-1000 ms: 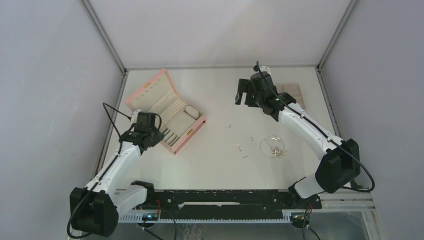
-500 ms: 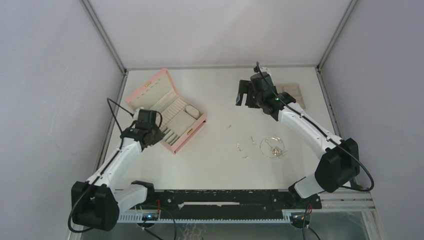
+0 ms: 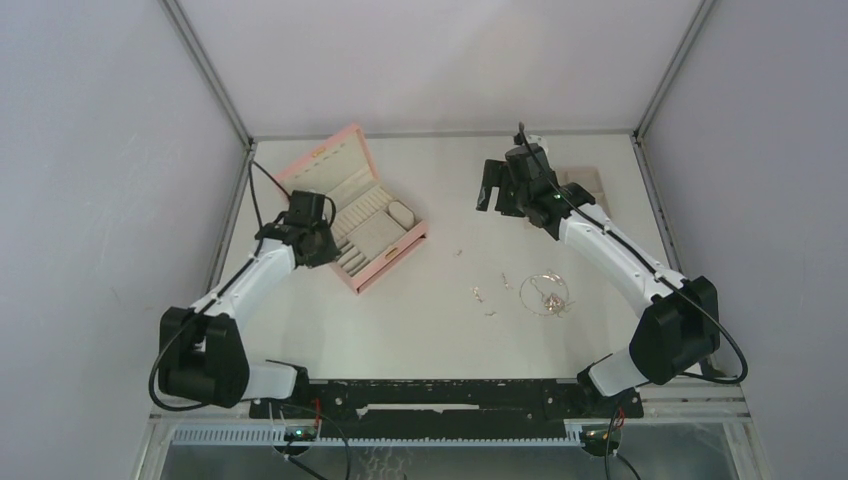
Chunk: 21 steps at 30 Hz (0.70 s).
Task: Organize the mixed jewelry
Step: Move the jewelry box to the center of the board.
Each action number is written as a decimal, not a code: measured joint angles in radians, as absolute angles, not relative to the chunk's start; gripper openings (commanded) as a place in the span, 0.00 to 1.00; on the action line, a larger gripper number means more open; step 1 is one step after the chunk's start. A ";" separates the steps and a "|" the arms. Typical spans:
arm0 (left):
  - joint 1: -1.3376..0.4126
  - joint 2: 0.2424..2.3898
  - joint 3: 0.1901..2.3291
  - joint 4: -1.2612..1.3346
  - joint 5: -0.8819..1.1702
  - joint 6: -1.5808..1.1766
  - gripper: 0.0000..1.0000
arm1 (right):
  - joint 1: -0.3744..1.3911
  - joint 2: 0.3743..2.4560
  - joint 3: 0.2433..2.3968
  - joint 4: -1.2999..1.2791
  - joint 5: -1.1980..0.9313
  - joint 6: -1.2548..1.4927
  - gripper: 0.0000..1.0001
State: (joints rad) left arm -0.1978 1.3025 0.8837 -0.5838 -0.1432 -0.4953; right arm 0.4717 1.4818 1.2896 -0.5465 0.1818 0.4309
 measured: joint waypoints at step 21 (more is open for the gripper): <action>-0.330 1.457 1.050 -0.576 -0.021 -0.413 0.41 | 0.400 1.412 1.173 -0.549 0.237 0.515 0.96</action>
